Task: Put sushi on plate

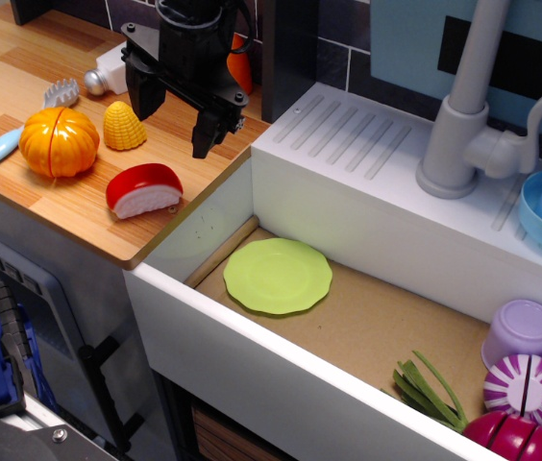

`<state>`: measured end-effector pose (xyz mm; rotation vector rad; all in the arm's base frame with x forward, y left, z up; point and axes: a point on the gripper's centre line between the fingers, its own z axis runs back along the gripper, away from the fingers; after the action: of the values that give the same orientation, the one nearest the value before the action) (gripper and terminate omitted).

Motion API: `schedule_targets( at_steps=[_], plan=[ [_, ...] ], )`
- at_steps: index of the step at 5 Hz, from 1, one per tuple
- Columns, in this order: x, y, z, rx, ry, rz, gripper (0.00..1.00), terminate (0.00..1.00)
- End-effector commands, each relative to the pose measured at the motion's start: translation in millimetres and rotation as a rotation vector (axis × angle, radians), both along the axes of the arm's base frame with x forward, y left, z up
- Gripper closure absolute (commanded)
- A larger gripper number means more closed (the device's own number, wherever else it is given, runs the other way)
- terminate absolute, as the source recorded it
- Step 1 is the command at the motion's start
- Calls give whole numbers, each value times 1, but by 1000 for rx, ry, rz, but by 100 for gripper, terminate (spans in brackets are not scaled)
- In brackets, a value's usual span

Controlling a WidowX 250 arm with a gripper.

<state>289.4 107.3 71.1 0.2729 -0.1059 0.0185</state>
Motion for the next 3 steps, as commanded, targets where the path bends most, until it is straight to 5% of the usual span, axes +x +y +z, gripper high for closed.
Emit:
schedule_targets(
  at_steps=[1,3],
  plan=[
    [0,0,0,0,0,0,0,0],
    [-3,5,-4,1,7,-204,0,0]
  ],
)
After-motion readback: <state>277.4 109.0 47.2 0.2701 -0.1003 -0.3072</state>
